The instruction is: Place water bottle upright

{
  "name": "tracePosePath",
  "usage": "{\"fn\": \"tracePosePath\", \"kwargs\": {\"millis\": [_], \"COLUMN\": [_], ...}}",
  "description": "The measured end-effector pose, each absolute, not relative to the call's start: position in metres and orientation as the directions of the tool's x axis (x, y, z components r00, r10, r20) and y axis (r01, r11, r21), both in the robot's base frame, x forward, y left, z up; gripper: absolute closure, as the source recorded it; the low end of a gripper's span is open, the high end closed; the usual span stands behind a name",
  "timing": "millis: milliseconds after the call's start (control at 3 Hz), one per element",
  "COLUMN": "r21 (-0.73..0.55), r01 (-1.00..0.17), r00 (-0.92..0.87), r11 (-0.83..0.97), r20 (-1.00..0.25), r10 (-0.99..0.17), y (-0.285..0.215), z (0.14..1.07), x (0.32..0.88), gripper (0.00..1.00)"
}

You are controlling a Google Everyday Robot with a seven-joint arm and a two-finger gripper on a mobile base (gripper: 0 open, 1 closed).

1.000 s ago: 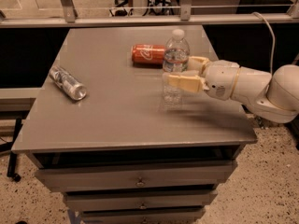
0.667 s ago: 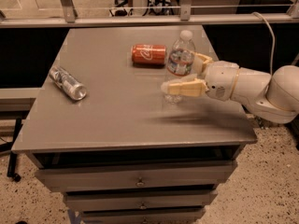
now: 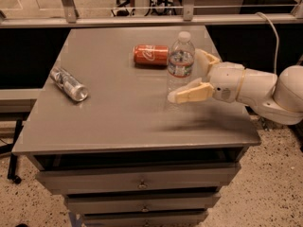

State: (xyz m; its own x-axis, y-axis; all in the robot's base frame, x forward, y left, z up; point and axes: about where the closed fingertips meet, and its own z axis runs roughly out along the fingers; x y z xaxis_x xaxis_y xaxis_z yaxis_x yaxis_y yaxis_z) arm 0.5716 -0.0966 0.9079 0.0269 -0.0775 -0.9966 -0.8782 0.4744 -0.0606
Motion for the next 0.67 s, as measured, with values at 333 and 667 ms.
{"fn": "tracePosePath", "kwargs": {"millis": [333,667], "r21": [-0.089,-0.094], "r01": [-0.886,-0.886], "r00": [0.031,0.010], "r11": [0.455,0.455], "r20": [-0.990,-0.983], "r10": [-0.135,-0.182], "y": [-0.116,-0.165], "z": [0.905,0.894], "x": [0.567,0.551], "gripper": [0.00,0.00]}}
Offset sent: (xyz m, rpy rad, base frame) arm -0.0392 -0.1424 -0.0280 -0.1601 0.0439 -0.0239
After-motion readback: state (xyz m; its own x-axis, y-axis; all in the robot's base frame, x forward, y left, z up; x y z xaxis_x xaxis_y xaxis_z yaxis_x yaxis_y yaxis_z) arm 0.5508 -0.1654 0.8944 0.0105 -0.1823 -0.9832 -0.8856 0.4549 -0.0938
